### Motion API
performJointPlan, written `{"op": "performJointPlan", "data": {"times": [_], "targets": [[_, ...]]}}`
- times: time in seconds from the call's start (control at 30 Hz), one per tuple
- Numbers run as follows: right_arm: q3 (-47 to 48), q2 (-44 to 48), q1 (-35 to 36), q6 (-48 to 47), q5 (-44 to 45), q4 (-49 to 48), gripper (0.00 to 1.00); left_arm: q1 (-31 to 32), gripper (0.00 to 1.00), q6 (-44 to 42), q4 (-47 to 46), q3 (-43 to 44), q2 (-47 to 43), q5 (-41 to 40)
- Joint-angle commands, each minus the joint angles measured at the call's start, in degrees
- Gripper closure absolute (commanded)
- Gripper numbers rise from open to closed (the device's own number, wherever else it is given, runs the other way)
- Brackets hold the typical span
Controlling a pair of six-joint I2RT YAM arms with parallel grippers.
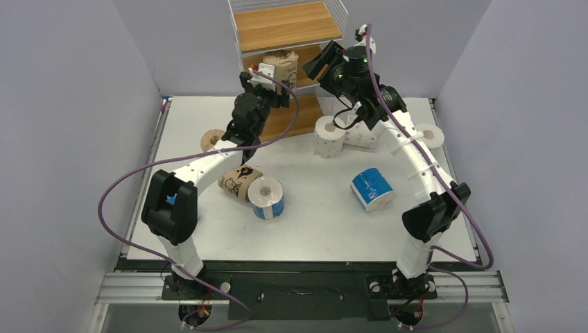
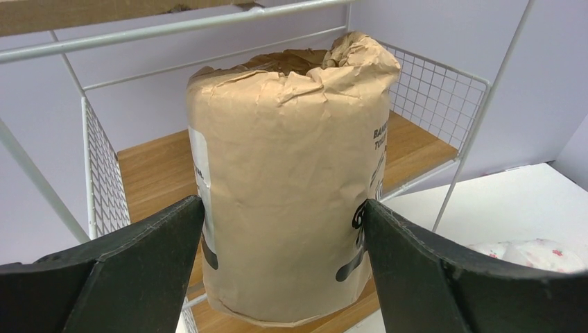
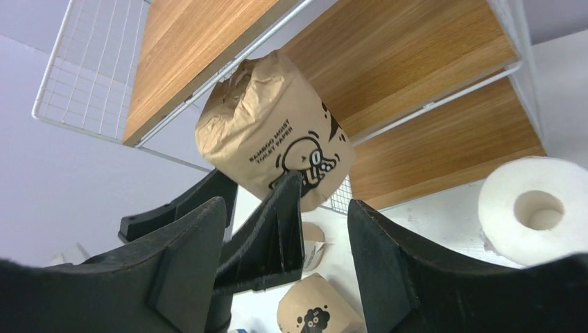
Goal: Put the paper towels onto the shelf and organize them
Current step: Place the paper towel on the shelf.
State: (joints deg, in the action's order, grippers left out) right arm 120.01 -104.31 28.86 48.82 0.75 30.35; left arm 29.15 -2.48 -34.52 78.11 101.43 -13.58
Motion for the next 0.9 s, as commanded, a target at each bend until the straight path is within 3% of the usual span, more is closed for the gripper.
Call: {"op": "performJointPlan", "data": {"times": [0.0, 0.37, 0.63, 0.87], "targets": [[-5.9, 7.4, -1.2, -0.4, 0.1, -5.0, 0.39, -0.9, 0.19, 0.4, 0.4, 3.4, 2.2, -2.1], [-27.7, 18.1, -2.1, -0.4, 2.1, -16.6, 0.39, -0.8, 0.12, 2.1, -1.4, -1.5, -0.3, -0.3], [-22.1, 8.2, -1.6, 2.3, -5.6, -16.9, 0.41, -0.8, 0.12, 2.1, -1.8, -3.0, -1.0, -0.8], [-19.5, 0.8, -1.8, 9.3, -8.6, -17.3, 0.53, -0.8, 0.12, 1.8, -1.5, -3.1, -1.4, -0.7]]}}
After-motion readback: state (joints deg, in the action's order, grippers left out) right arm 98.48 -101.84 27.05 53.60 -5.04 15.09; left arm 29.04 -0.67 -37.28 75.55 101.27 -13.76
